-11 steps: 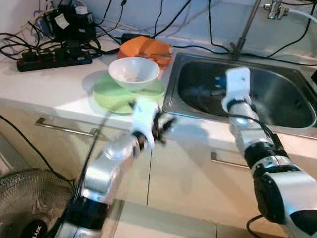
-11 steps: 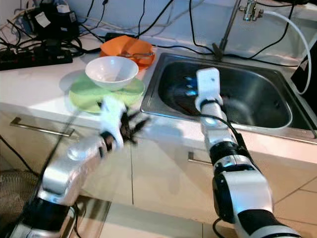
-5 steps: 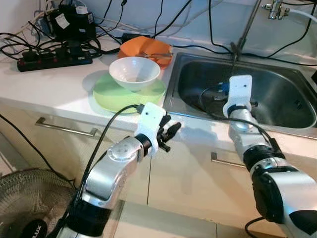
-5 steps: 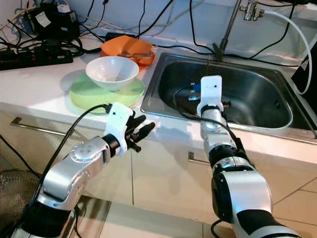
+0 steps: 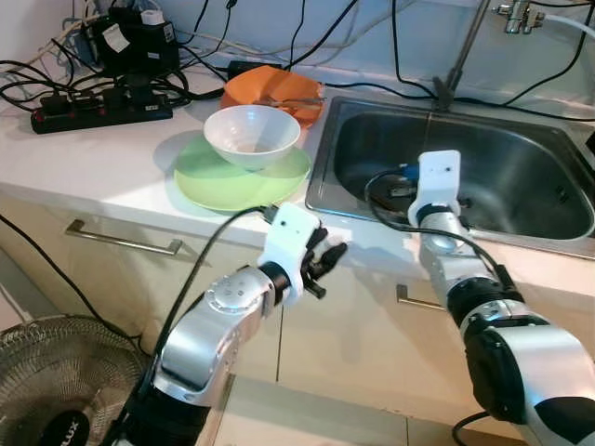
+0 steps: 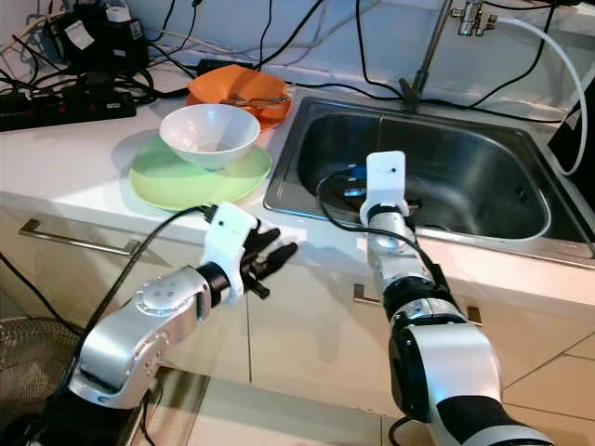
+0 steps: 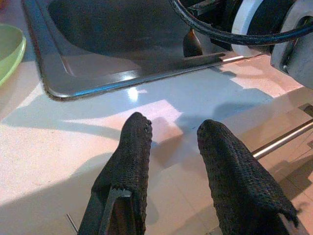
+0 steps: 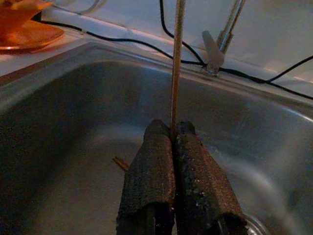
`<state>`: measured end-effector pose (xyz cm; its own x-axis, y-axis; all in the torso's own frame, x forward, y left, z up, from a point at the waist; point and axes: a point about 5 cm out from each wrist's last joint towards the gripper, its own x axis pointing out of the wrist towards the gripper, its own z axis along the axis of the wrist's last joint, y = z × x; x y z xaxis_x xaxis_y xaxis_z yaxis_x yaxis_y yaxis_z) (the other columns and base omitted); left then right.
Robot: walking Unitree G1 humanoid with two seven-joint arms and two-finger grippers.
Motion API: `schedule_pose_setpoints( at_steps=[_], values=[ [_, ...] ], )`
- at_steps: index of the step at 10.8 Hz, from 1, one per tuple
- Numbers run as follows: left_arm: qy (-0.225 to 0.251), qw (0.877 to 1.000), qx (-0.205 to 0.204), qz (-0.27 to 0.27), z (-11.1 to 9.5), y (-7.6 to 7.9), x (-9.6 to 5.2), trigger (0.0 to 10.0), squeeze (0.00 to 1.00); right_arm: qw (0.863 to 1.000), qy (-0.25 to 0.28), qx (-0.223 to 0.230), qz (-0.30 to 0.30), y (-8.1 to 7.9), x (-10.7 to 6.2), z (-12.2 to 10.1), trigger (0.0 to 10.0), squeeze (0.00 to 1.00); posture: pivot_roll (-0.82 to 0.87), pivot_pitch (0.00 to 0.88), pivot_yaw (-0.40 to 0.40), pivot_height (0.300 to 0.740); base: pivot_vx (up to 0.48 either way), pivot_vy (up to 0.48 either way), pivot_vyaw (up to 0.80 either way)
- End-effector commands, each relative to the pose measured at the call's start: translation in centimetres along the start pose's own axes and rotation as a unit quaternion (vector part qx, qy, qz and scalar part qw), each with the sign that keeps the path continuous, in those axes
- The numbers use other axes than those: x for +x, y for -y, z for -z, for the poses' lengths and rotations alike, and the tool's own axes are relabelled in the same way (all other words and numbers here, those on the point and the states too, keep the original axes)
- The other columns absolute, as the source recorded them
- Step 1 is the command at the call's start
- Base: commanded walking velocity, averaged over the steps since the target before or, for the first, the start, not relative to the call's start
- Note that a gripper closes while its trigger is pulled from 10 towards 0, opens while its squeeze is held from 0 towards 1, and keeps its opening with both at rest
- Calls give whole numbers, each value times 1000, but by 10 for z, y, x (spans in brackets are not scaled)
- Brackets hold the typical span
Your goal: Kitchen organization
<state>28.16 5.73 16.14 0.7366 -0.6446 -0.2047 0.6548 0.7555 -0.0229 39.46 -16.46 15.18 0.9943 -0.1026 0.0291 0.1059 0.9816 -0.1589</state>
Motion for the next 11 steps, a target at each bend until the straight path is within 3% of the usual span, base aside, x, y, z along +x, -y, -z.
schedule_pose_setpoints(
  at_steps=[1,2,3,4,5,9,11],
  values=[
    [1,1000,0,6,-1,3,-2,10000,0,1000,-16,1,4,3,-2,8,10000,0,326,75,-47,740,0,0,0],
    [1,1000,0,5,-2,3,-2,10000,0,1000,-17,0,2,2,-2,8,10000,702,327,77,-47,740,0,0,0],
    [1,1000,-1,4,-2,3,-2,10000,0,1000,-19,-1,1,1,-3,9,10000,929,329,78,-48,740,0,0,0],
    [-1,1000,-2,2,-2,2,-2,10000,0,1000,-22,-3,-1,1,-3,10,10000,878,329,78,-48,740,0,0,0],
    [-1,1000,-2,2,-2,2,-2,10000,0,1000,-23,-3,-1,0,-3,10,10000,0,329,78,-49,740,0,0,0],
    [12,1000,3,-13,-6,-3,-1,10000,0,1000,-7,-8,-16,-5,-2,4,10000,0,320,70,-51,740,0,0,0],
    [73,993,31,-87,-21,-17,0,10000,0,998,39,-5,-50,-17,0,-12,10000,0,303,63,-50,740,0,0,0]
  ],
)
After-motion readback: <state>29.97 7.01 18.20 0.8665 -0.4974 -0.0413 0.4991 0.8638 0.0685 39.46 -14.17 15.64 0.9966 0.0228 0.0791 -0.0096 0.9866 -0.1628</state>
